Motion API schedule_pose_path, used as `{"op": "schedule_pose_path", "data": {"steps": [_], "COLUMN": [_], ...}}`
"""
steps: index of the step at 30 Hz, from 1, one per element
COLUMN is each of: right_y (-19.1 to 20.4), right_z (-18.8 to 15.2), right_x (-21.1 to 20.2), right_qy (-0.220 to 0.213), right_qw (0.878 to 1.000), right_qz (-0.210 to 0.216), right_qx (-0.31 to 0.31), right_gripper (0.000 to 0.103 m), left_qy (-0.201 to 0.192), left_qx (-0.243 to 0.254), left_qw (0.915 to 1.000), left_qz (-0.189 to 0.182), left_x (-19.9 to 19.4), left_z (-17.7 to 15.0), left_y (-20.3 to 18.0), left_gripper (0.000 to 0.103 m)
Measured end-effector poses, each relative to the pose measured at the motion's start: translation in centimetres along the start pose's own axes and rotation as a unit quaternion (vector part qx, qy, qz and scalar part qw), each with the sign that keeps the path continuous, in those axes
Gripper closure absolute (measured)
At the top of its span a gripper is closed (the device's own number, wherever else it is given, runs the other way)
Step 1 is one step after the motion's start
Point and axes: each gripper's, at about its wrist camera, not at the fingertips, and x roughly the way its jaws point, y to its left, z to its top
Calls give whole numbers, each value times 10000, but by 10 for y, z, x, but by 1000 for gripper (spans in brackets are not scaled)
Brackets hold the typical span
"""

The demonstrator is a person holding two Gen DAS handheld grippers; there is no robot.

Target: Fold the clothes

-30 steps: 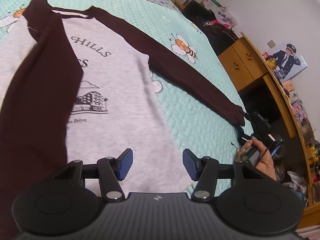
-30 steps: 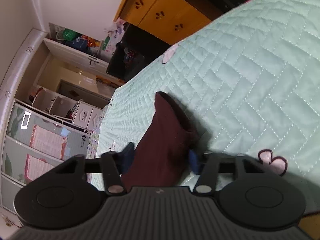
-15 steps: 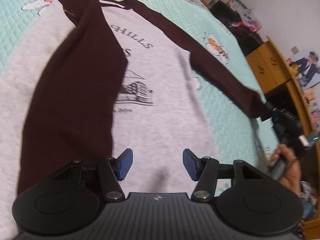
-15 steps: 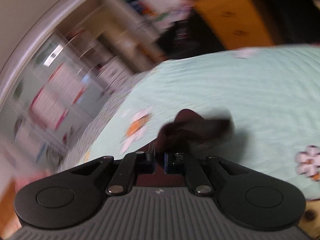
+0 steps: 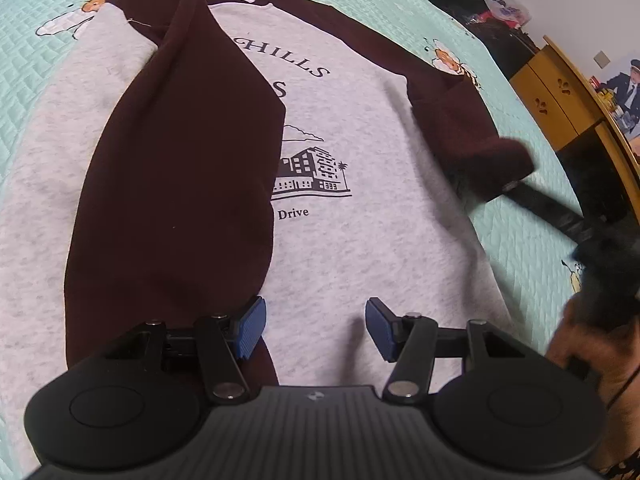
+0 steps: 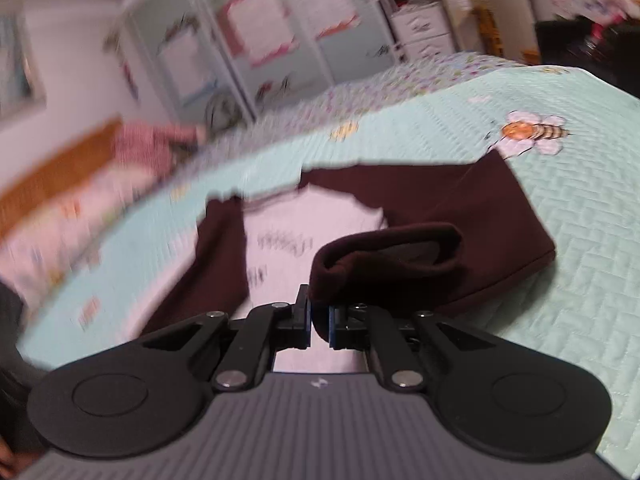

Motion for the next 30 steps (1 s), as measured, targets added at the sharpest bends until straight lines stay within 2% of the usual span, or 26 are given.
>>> {"op": "schedule_pose_path", "data": {"steps": [3, 6, 11, 16, 23, 30], "right_y": [0, 1, 15, 33, 24, 20], "right_z": [-13, -22, -38, -52, -52, -52], "right_x": [7, 8, 17, 22, 16, 17], "right_qy": [226, 262, 217, 70, -29, -52], "right_qw": [9997, 9993, 9960, 9862, 9900, 9930], "right_qz": [-127, -226, -532, -895, -736, -530], "right_qx": [-44, -114, -679, -1389, -1203, -1058], "right_gripper": [94, 94, 94, 91, 90, 83], "left_qy": [4, 11, 5, 3, -23, 7], "left_qx": [51, 117, 244, 275, 295, 312], "left_qw": [10000, 9999, 9997, 9996, 9996, 9995], "left_qz": [-13, -11, -6, -34, 19, 50], "left_x": [1, 2, 4, 6, 8, 10], "left_z": [0, 0, 0, -1, -1, -1], "left_y": [-1, -2, -6, -7, -11, -14], "left_gripper": [44, 44, 38, 34, 31, 27]}}
